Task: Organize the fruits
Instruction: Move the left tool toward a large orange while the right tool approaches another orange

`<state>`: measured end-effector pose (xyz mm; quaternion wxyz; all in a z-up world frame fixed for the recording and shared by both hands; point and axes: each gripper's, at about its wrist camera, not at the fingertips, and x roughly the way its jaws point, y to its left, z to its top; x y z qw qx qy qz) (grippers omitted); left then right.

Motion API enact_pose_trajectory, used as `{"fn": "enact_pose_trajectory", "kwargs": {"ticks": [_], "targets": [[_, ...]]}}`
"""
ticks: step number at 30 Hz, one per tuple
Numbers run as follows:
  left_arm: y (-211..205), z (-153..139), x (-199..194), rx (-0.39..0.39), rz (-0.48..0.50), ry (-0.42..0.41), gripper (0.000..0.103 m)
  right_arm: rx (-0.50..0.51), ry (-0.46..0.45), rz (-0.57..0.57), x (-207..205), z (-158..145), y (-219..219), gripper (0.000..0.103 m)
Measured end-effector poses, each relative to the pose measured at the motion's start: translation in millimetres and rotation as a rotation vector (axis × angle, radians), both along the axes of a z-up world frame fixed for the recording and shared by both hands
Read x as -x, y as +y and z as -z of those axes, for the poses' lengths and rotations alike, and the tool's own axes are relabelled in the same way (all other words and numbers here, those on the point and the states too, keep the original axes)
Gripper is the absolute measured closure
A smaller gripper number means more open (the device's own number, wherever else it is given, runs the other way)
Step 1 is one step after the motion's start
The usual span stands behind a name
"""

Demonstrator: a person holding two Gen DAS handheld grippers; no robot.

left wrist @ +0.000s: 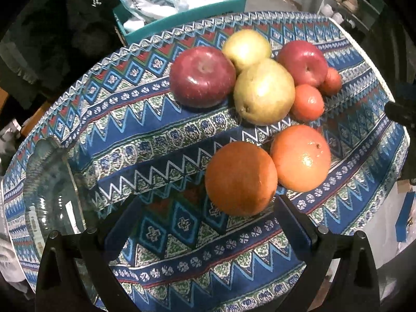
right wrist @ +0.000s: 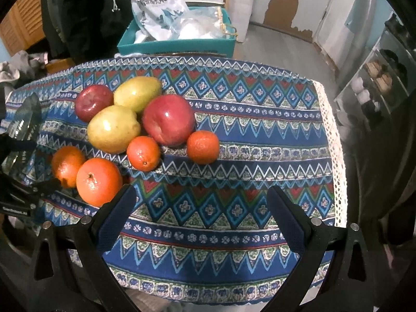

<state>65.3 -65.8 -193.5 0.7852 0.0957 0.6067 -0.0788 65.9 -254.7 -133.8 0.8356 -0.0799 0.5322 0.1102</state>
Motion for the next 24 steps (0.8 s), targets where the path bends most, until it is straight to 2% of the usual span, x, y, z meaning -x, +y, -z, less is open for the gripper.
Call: {"fn": "enact_pose_trajectory", "kwargs": {"ticks": [6, 13, 19, 22, 24], "targets": [[-6, 12, -7, 0.028, 0.023, 0.008, 0.001, -0.001, 0.016, -0.006, -7, 8, -1, 0.003], [-20, 33, -15, 0.01, 0.067, 0.019, 0.003, 0.014, 0.033, -0.001, -17, 21, -4, 0.003], [-28, 42, -17, 0.059, 0.089, 0.019, 0.019, 0.028, 0.038, -0.004, -26, 31, -6, 0.003], [-29, 37, -15, 0.124, 0.094, 0.018, 0.037, 0.038, 0.042, -0.007, -36, 39, -7, 0.004], [-29, 35, -16, 0.125, 0.084, 0.018, 0.037, 0.032, 0.048, -0.007, -43, 45, -8, 0.004]]}}
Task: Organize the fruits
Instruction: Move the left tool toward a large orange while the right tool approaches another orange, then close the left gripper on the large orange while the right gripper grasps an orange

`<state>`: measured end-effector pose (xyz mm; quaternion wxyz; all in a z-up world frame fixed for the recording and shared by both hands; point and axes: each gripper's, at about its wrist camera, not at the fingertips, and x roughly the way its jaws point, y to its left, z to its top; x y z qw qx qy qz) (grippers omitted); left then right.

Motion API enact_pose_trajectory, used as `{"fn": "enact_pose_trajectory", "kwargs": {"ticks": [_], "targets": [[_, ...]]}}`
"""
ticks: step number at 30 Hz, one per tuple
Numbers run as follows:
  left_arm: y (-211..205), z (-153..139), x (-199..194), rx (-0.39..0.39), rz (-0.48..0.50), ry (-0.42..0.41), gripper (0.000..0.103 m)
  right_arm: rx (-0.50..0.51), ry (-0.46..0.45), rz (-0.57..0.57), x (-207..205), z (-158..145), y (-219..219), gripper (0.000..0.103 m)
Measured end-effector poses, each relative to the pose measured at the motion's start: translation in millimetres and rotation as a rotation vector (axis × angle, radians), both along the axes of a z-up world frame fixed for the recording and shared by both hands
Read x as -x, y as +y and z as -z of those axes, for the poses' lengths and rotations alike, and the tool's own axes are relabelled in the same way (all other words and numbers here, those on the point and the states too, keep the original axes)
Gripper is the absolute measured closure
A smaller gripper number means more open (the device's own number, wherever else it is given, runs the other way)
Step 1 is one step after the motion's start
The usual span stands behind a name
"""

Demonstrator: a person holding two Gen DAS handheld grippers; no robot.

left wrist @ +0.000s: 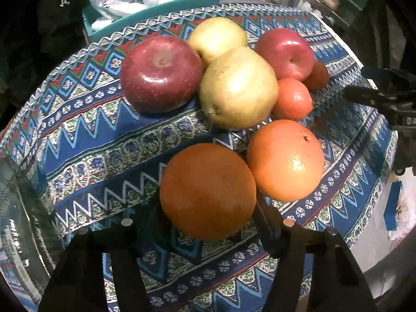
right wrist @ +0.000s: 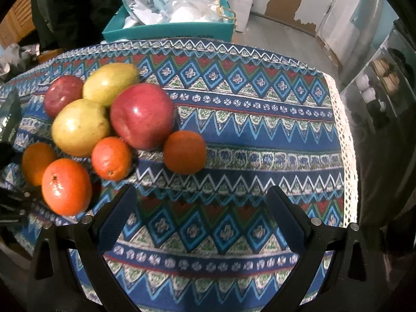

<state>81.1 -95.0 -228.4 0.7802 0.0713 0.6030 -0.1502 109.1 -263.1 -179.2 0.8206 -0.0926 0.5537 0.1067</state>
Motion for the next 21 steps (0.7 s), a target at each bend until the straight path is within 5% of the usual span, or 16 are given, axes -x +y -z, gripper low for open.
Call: {"fn": "enact_pose_trajectory", "kwargs": {"ticks": [14, 21], "targets": [[47, -8, -7, 0.036, -0.077, -0.02, 0.038, -0.041, 0.064, -0.041, -41, 40, 13, 0.021], [61, -14, -12, 0.05, -0.117, -0.027, 0.038, -0.062, 0.066, -0.055, -42, 47, 19, 0.058]]}}
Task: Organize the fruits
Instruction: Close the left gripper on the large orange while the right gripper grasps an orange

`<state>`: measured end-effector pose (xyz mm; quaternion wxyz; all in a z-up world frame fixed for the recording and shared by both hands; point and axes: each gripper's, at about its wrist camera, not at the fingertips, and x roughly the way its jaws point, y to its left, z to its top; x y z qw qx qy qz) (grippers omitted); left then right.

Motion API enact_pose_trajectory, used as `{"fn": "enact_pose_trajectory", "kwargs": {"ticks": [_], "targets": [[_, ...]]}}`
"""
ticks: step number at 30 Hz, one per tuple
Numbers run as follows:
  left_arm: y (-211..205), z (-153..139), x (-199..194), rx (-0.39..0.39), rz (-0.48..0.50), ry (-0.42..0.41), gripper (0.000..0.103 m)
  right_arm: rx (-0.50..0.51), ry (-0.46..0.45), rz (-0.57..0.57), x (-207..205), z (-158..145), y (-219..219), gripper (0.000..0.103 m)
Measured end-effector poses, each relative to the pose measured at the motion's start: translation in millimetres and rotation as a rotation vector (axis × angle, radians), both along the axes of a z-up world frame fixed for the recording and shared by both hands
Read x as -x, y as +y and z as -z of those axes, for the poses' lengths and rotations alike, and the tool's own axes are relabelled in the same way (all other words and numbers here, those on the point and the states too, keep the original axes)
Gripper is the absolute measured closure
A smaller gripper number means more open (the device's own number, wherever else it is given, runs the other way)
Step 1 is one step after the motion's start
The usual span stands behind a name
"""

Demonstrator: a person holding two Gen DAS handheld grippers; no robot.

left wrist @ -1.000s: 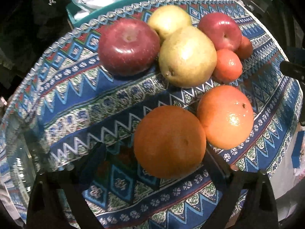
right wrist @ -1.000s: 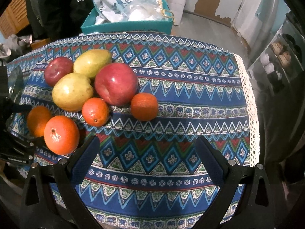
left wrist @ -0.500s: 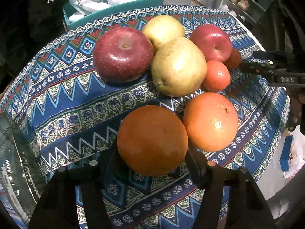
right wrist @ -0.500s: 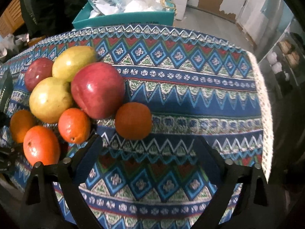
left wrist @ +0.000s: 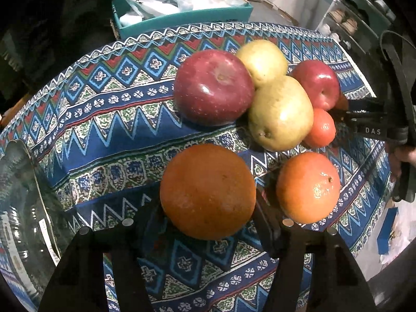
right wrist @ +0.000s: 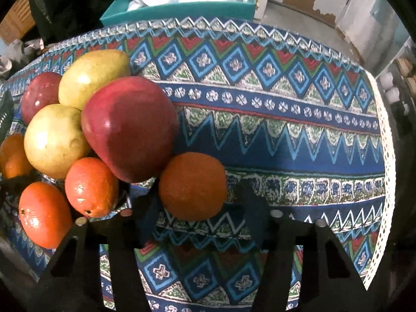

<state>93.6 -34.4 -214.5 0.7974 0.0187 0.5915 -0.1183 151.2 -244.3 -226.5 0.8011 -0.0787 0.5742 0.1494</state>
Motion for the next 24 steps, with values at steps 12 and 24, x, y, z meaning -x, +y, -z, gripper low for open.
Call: {"fn": "enact_pose_trajectory", "kwargs": {"ticks": [12, 24], "targets": [[10, -32, 4, 0.037, -0.013, -0.044, 0.038, -0.024, -0.03, 0.067, 25, -28, -16, 0.059], [16, -66, 20, 0.035, -0.025, -0.108, 0.038, -0.075, -0.126, 0.076, 53, -90, -13, 0.059]]}}
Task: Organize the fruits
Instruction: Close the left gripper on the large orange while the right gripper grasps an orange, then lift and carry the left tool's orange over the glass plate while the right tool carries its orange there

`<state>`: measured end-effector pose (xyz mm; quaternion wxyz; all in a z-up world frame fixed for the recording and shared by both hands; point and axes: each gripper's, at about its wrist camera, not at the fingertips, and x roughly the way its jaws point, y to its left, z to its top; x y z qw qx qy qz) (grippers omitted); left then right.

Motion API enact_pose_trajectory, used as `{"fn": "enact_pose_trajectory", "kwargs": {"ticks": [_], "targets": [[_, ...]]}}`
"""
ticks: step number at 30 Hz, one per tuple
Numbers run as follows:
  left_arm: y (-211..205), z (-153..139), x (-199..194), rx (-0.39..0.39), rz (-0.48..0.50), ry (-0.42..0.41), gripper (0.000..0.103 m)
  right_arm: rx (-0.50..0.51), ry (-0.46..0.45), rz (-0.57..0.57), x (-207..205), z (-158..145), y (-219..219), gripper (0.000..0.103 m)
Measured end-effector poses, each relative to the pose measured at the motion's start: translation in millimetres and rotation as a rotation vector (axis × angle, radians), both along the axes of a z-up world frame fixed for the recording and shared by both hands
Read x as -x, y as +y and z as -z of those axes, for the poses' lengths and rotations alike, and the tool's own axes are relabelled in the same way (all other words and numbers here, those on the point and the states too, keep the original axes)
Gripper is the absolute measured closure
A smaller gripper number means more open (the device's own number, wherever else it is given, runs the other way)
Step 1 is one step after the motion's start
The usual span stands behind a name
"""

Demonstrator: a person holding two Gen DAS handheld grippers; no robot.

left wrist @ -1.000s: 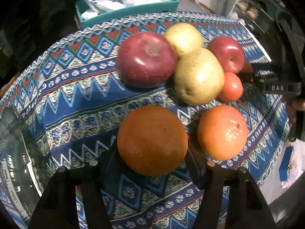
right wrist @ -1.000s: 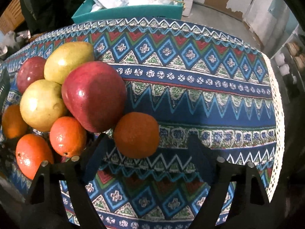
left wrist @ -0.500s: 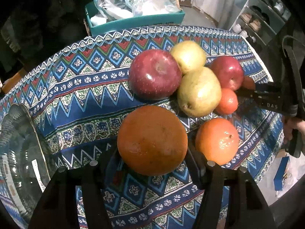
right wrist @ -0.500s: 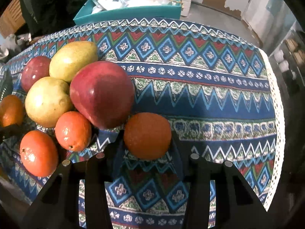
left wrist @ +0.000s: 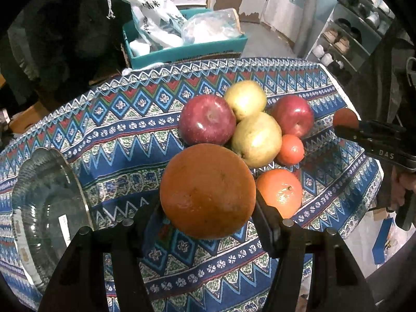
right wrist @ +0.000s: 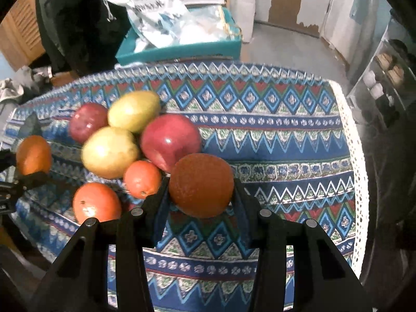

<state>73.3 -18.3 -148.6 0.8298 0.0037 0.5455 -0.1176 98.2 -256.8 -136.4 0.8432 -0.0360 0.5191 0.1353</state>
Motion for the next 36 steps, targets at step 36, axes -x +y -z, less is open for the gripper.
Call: {"fn": "enact_pose_trajectory", "kwargs": {"ticks": [36], "targets": [[75, -90, 43, 0.029, -0.121, -0.17, 0.038, -0.115, -0.184, -0.222, 25, -105, 130, 0.059]]}}
